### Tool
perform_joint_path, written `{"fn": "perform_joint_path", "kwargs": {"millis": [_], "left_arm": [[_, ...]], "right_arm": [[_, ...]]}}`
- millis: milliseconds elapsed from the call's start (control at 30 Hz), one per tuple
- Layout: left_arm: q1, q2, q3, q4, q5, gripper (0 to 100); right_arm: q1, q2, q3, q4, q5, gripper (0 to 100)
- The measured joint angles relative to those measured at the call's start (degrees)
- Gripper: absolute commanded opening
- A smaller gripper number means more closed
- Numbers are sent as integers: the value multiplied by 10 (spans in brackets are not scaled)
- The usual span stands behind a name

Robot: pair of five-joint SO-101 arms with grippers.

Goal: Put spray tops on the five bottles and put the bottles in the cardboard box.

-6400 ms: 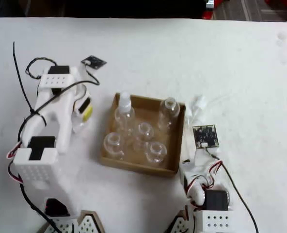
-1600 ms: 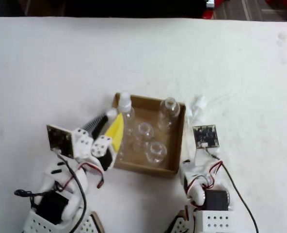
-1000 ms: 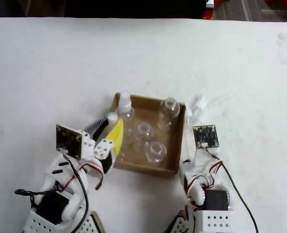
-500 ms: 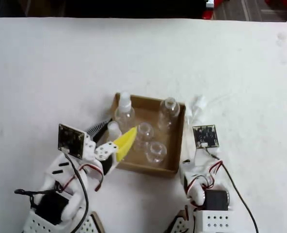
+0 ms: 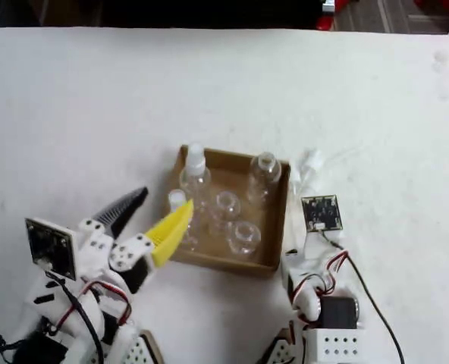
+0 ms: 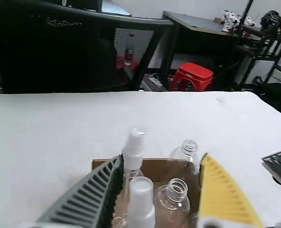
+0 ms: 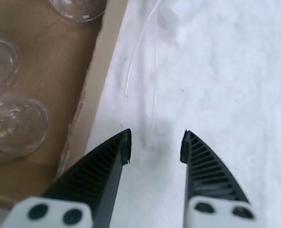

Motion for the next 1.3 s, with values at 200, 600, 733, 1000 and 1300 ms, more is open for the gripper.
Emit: {"fn": "perform_joint_path", "kwargs": {"millis": [200,600,733,1000,1300], "left_arm": [[-143,0,56,-20,0,241],[-315,4,258,-142,0,241],[-315,4,314,-165,0,241],[-317,5,344,-168,-120,241],[-319,5,344,-113,-216,244]], "right_arm": [[0,0,0,0,0,153],[0,0,0,0,0,152],[11,0,0,-65,0,152],[86,0,0,-261,19,152],[113,2,-62,-285,109,88]]}}
